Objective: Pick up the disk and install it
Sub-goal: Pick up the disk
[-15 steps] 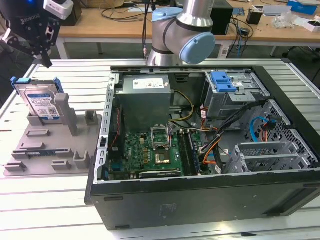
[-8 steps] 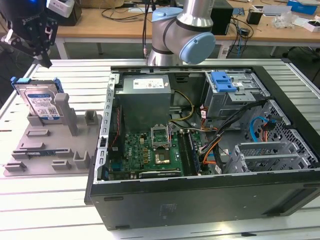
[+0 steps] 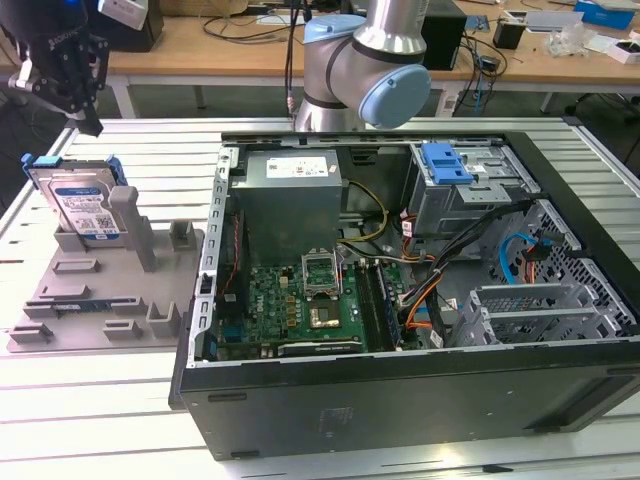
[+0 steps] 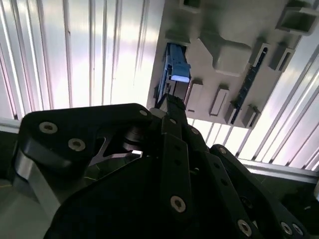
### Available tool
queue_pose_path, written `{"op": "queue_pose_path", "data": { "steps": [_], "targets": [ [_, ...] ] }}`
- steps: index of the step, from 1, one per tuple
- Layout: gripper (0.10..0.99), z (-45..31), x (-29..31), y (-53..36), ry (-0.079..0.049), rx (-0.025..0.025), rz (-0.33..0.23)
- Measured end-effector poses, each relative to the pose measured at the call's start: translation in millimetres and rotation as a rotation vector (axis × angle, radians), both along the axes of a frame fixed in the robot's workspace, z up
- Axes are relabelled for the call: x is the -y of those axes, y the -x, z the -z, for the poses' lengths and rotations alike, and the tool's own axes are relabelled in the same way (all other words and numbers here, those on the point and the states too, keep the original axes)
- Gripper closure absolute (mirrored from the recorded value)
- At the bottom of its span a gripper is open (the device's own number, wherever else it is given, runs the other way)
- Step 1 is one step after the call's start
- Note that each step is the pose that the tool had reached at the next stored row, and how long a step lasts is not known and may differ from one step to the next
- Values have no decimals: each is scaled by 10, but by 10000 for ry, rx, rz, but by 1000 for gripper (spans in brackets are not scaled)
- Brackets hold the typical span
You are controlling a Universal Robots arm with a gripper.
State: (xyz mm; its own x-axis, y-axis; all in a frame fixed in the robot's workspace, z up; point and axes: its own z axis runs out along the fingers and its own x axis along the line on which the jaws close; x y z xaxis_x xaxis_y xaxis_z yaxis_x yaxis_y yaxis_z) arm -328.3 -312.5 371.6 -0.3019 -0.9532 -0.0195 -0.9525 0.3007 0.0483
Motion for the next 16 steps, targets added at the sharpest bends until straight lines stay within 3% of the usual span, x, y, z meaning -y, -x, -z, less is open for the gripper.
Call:
{"op": "queue_pose_path", "data": {
  "steps": [5,11,13,14,16],
  "targets": [
    [980,1,0,0,2,-9,-1022],
    [980,2,-2,4,8,-9,-1258],
    [980,2,-17,19,89,-13,-1300],
    [980,2,-34,31,166,4,-1302],
    [980,6,-65,50,290,92,-1303]
  ]
}}
